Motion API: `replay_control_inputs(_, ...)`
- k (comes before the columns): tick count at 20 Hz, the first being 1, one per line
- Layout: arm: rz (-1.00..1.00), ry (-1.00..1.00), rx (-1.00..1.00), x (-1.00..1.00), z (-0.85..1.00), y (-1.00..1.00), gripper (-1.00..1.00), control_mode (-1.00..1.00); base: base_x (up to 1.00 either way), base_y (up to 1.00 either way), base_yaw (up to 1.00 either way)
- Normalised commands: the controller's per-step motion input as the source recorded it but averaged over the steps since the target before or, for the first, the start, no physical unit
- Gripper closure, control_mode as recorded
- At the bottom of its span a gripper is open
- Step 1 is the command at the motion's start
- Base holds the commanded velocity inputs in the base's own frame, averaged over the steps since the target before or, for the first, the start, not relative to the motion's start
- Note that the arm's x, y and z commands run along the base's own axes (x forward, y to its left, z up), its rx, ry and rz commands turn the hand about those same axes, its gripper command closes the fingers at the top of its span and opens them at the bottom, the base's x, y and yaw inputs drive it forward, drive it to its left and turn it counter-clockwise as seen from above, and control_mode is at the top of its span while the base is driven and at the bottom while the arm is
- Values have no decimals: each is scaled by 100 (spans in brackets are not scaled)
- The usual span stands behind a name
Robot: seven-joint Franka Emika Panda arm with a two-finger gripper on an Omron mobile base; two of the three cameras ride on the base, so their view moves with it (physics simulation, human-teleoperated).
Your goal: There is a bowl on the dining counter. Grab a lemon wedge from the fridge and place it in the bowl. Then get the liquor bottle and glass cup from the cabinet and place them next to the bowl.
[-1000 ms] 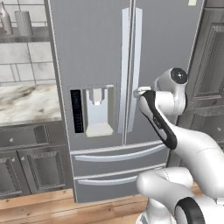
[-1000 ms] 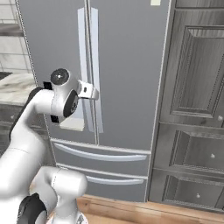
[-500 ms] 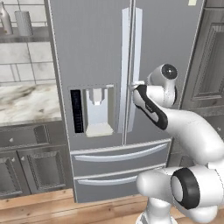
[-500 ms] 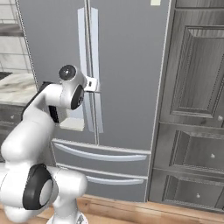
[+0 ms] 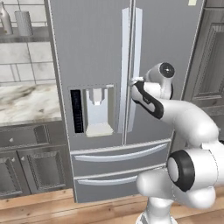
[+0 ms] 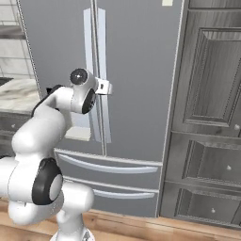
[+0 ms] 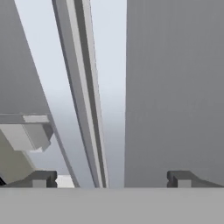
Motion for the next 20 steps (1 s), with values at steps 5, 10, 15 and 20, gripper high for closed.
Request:
replay_control_inputs(5, 0, -9, 0, 35, 0, -8, -100, -100, 0, 0, 0)
replay_control_inputs(10, 0, -2, 0, 45, 0, 0, -100, -100, 0, 0, 0)
replay_control_inputs(15, 0, 0, 0, 53, 0, 0, -100, -100, 0, 0, 0)
replay_control_inputs(20, 0, 0, 0, 57, 0, 0, -100, -100, 0, 0, 0)
